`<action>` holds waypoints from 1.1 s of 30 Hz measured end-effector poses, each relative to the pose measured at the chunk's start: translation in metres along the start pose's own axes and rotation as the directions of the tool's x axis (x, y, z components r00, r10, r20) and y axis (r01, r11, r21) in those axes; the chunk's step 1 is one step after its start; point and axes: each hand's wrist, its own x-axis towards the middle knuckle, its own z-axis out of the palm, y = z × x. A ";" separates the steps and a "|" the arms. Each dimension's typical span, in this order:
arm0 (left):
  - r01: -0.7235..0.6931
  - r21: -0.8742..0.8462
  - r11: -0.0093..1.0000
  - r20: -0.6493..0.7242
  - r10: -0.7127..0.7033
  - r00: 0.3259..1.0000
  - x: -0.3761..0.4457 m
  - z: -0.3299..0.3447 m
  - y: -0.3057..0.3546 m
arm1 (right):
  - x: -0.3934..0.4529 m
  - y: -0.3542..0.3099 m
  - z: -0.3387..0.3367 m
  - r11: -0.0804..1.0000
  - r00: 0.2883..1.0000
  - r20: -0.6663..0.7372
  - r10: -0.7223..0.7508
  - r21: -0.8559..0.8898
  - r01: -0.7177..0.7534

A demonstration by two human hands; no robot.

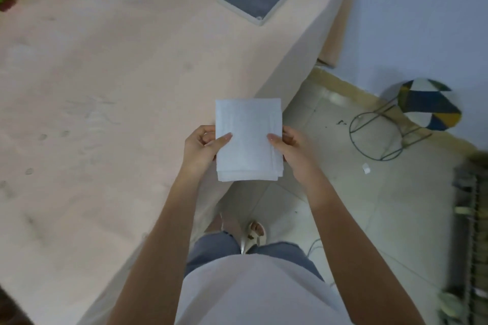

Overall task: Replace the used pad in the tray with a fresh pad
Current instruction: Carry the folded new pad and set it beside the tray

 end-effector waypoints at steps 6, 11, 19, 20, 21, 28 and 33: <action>0.021 0.050 0.999 0.040 -0.023 0.999 0.041 0.038 0.008 | 0.029 -0.004 -0.022 0.994 0.995 -0.079 0.061 0.092 -0.054; 0.017 0.073 0.997 0.106 -0.025 0.994 0.089 0.067 0.020 | 0.067 -0.015 -0.034 0.992 0.983 -0.176 0.062 0.116 -0.042; 0.043 0.090 0.995 0.179 -0.059 0.982 0.166 0.116 0.046 | 0.134 -0.044 -0.053 0.985 0.955 -0.285 0.080 0.167 -0.033; 0.045 0.095 0.994 0.195 -0.062 0.979 0.173 0.122 0.048 | 0.139 -0.046 -0.056 0.984 0.952 -0.296 0.085 0.173 -0.034; 0.045 0.101 0.994 0.214 -0.066 0.975 0.180 0.127 0.051 | 0.144 -0.048 -0.059 0.984 0.948 -0.306 0.089 0.172 -0.037; 0.054 0.179 0.982 0.285 -0.104 0.953 0.218 0.161 0.055 | 0.171 -0.062 -0.090 0.991 0.934 -0.352 0.062 0.134 -0.016; 0.068 0.193 0.979 0.294 -0.124 0.948 0.238 0.187 0.061 | 0.196 -0.073 -0.116 0.991 0.935 -0.349 0.064 0.134 -0.017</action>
